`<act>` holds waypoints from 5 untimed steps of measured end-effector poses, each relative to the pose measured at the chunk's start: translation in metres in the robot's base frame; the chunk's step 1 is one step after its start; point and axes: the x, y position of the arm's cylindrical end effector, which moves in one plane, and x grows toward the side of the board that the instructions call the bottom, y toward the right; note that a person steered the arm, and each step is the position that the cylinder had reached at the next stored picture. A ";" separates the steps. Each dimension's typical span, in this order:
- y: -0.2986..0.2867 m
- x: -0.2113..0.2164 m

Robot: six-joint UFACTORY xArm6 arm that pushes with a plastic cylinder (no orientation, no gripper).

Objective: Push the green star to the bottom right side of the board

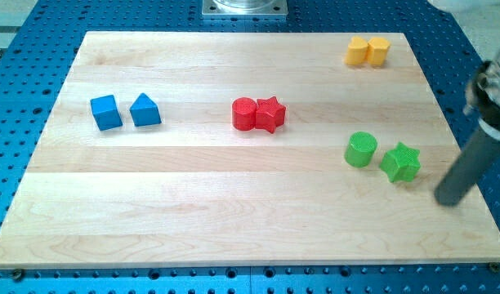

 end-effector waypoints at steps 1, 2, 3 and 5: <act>0.006 -0.019; -0.017 -0.092; -0.044 -0.096; -0.067 -0.052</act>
